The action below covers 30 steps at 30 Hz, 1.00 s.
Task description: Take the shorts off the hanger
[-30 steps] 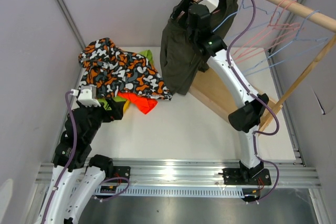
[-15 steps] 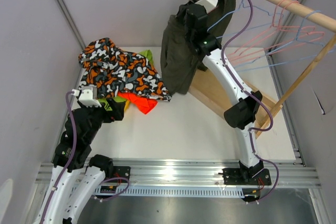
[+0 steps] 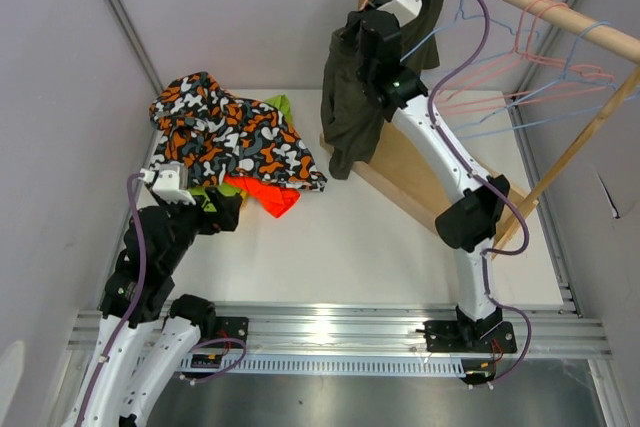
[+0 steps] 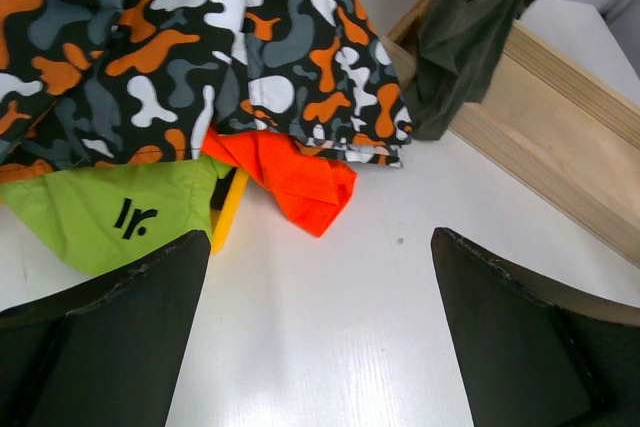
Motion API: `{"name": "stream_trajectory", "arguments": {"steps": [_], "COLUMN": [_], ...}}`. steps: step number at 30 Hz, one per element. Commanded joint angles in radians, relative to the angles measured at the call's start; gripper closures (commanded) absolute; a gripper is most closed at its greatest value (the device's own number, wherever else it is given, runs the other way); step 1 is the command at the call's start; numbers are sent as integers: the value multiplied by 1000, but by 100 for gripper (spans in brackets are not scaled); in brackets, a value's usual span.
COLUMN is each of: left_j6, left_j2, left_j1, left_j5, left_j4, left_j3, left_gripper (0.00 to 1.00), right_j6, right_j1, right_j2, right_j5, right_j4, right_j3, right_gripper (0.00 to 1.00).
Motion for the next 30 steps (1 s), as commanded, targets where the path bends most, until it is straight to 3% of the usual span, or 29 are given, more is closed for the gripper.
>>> {"name": "stream_trajectory", "arguments": {"steps": [1,6,12,17,24,30], "left_j6": [9,20,-15,-15,28,31], "left_j2": [2,24,179,383,587,639], "left_j1": [-21,-53,-107,-228,-412,-430], "left_j5": [182,310,378,407,380,318], "left_j4": [74,189,460,691,794,817], "left_j3": [3,7,54,159,357,374], "left_gripper": [1,1,1,1,1,1], "right_j6": [-6,35,152,256,276,312], "right_j1": [16,60,85,132,220,229], "right_j2": [-188,-325,-486,-566,-610,-687], "right_j5": [-3,20,-32,-91,-105,-101], "right_j4": [105,77,53,52,34,31], "right_j3": [-42,-171,-372,-484,-510,-555], "right_gripper": [100,100,100,100,100,100]}}
